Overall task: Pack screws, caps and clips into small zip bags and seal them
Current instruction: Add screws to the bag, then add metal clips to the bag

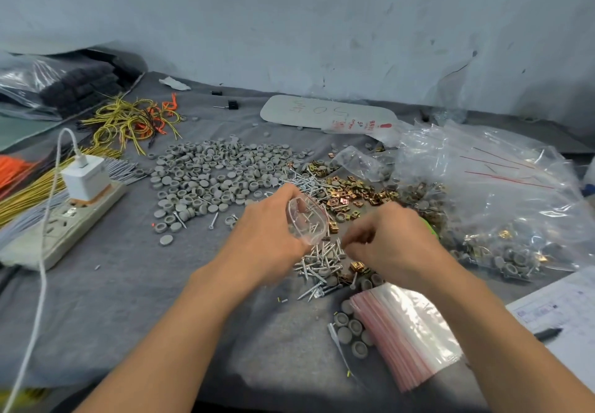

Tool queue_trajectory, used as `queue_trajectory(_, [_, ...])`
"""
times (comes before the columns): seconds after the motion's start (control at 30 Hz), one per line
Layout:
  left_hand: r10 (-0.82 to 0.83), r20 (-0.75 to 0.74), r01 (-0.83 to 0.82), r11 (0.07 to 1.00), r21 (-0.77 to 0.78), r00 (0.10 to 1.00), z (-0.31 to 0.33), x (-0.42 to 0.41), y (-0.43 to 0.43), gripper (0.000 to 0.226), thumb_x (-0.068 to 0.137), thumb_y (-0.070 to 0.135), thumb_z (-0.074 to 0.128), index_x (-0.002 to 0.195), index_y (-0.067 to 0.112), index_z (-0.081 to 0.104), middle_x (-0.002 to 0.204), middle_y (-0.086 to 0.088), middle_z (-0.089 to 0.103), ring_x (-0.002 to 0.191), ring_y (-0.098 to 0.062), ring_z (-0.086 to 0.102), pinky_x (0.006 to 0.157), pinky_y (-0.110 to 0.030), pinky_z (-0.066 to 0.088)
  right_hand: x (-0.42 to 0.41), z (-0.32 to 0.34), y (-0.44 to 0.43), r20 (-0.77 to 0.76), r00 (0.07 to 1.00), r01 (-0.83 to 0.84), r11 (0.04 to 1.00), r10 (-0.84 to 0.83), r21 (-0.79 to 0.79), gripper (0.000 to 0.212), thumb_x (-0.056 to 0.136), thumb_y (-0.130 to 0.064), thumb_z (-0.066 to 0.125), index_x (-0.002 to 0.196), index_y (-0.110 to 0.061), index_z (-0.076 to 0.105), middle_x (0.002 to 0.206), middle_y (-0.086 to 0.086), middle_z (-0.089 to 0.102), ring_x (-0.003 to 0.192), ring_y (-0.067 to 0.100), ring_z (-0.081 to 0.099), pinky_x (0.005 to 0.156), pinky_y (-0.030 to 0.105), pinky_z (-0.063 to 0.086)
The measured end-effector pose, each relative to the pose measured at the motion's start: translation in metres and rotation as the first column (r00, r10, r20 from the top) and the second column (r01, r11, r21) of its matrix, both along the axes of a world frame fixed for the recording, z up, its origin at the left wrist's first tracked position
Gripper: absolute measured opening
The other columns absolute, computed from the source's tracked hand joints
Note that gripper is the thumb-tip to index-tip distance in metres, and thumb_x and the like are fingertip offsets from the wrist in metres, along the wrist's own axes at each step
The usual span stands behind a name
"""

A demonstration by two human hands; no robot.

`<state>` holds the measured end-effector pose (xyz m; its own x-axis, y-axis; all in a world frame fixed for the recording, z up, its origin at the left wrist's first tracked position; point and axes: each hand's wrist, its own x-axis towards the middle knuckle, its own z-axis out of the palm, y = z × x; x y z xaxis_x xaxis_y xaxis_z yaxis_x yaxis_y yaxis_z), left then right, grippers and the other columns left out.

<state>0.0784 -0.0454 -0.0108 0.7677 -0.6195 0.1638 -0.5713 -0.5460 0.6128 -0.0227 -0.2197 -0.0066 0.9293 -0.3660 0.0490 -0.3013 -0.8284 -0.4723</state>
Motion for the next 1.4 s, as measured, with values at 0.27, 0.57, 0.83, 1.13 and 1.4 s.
queue_trajectory(0.27, [0.012,0.014,-0.012,1.000,-0.003,1.000,-0.001,-0.002,-0.002,0.032,0.084,0.037,0.080,0.099,0.036,0.052,0.093,0.015,0.065,0.079,-0.003,0.060,0.057,-0.016,0.036,-0.004,-0.013,0.013,-0.255,0.964,-0.100,0.989,0.068,-0.112,0.004,0.083,-0.030,0.076,0.084,-0.026,0.074,0.082,-0.009,0.072,0.079,0.016,0.068,0.075,0.041,0.062])
queue_trajectory(0.57, [0.010,0.016,-0.010,1.000,0.020,1.000,-0.001,-0.002,-0.005,0.031,0.086,0.032,0.079,0.099,0.036,0.051,0.095,0.014,0.065,0.079,-0.001,0.058,0.057,-0.017,0.034,-0.010,-0.008,-0.004,0.012,0.998,0.059,0.942,-0.067,0.329,0.015,0.101,-0.010,0.060,0.093,-0.022,0.064,0.080,-0.003,0.077,0.063,0.011,0.067,0.057,0.026,0.050])
queue_trajectory(0.83, [0.003,0.019,-0.003,1.000,0.018,1.000,-0.001,-0.005,-0.008,0.036,0.083,0.040,0.082,0.100,0.037,0.050,0.093,0.015,0.064,0.077,0.002,0.056,0.055,-0.015,0.032,-0.009,-0.007,-0.017,0.074,0.980,0.145,0.917,-0.185,0.370,0.026,0.102,-0.011,0.061,0.088,-0.026,0.076,0.076,-0.002,0.078,0.069,0.017,0.075,0.069,0.035,0.063])
queue_trajectory(1.13, [0.015,0.018,-0.015,1.000,0.001,1.000,-0.003,0.000,-0.007,0.034,0.085,0.036,0.081,0.097,0.038,0.050,0.093,0.015,0.065,0.075,0.001,0.058,0.050,-0.014,0.038,0.021,-0.009,-0.014,-0.070,0.971,0.209,0.955,-0.228,-0.209,0.019,0.088,-0.019,0.073,0.102,-0.032,0.077,0.107,0.005,0.067,0.094,0.024,0.052,0.090,0.039,0.041])
queue_trajectory(1.4, [0.035,0.030,-0.034,0.999,-0.022,0.999,-0.003,0.009,0.004,0.032,0.084,0.038,0.080,0.096,0.037,0.050,0.090,0.016,0.065,0.073,0.004,0.056,0.054,-0.011,0.040,0.048,-0.018,-0.011,-0.108,0.946,0.201,0.816,-0.305,-0.542,0.012,0.083,-0.019,0.059,0.081,-0.025,0.049,0.102,0.007,0.072,0.114,0.027,0.050,0.104,0.046,0.021])
